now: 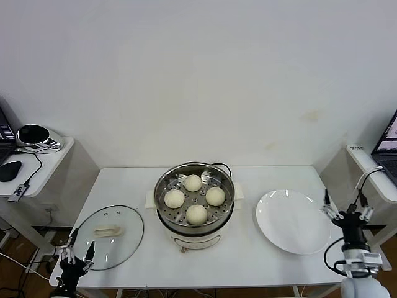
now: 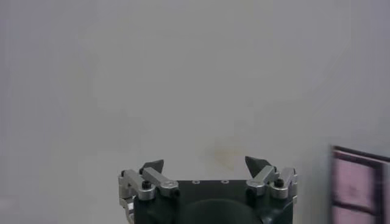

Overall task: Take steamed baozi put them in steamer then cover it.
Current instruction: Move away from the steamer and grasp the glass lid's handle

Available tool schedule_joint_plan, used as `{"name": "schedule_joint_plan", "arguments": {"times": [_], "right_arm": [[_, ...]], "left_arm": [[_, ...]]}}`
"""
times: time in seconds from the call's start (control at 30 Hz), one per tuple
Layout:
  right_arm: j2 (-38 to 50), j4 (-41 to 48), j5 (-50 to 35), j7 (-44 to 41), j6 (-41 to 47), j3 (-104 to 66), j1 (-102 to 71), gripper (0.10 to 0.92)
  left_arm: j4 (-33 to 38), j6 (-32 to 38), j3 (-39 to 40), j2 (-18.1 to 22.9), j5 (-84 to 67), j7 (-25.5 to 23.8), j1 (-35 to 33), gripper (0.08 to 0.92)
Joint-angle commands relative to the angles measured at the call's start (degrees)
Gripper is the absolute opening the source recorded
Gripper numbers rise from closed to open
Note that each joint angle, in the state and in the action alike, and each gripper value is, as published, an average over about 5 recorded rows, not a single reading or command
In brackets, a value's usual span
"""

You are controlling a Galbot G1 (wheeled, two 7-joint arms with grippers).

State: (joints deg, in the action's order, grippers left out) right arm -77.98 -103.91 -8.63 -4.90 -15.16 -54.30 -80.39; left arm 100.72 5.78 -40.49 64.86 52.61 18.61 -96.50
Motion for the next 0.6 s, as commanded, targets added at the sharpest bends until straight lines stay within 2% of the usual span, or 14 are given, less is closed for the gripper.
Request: {"name": "schedule_joint_plan", "arguments": {"times": [0.03,0.3,0.6], "right_arm": [[-3.7,-0.4,1.2,3.0,0.7,-6.2,-2.6,0.823],[-3.8,-1.0,0.8,2.9,0.6,-7.2,-3.6,0.823],[-4.0,-0.8,0.5,2.8,0.3,-7.3,-3.9,0.823]], "left_arm": [[-10.4,0.3,4.9,-4.5,13.6,-3.1,11.3,0.823],[-15.9,-0.4,8.5,-6.2,13.4,-4.7,17.1,0.823],[-17.6,-0.4,9.8,-6.7,13.1,-4.6,19.8,0.823]]}}
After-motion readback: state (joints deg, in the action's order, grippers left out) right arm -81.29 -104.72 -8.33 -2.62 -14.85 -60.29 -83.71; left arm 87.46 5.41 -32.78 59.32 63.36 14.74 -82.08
